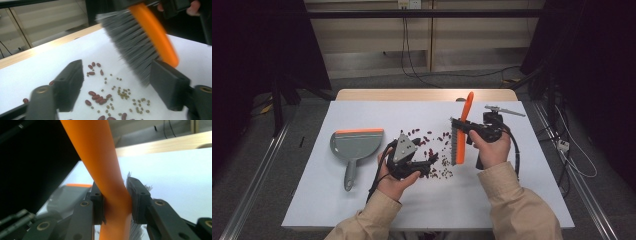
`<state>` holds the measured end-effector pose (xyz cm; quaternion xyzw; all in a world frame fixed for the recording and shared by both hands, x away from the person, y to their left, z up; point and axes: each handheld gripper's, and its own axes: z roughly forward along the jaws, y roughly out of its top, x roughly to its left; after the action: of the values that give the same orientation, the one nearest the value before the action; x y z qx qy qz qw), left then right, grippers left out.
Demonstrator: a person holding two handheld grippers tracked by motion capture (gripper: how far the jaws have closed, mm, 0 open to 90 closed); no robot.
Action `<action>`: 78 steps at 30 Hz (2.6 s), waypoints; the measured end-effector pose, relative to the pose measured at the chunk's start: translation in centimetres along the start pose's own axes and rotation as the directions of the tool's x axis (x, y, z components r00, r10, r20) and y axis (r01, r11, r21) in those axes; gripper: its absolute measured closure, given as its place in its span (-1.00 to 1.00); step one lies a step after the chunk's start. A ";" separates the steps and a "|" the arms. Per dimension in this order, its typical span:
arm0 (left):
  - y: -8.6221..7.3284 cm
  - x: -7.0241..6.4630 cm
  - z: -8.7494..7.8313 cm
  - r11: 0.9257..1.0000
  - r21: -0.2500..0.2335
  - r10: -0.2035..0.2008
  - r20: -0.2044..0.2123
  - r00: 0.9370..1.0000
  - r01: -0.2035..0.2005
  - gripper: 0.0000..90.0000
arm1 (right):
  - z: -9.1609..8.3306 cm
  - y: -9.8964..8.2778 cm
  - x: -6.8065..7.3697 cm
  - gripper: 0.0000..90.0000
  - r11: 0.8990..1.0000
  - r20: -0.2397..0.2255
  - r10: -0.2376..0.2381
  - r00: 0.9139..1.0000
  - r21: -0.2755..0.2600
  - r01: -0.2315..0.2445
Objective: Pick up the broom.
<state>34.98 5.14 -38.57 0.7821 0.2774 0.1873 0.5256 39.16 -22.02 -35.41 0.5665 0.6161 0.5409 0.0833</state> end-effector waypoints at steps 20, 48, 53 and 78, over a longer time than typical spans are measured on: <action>-1.6 4.7 -3.4 0.996 0.000 -0.087 -0.051 0.995 0.087 -0.58 | 2.6 -1.9 -6.9 0.45 0.964 0.206 -0.047 0.977 0.267 -0.010; -3.1 6.9 -5.2 0.994 0.014 -0.109 -0.108 0.988 0.111 -0.65 | -1.2 -4.0 -6.0 0.51 0.926 0.282 -0.207 0.937 0.365 0.094; -3.3 7.4 -5.9 0.994 0.014 -0.110 -0.120 0.987 0.113 -0.65 | -1.1 -4.7 -6.1 0.54 0.914 0.303 -0.238 0.923 0.392 0.106; -4.7 10.7 -8.8 0.982 0.000 -0.188 -0.138 0.972 0.190 -0.73 | 2.5 -2.8 -5.2 0.57 0.902 0.173 -0.327 0.929 0.350 0.253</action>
<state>37.04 19.63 -39.61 0.7408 0.3871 0.1881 0.5157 41.00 -24.01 -41.19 0.5319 0.7602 0.3458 0.1398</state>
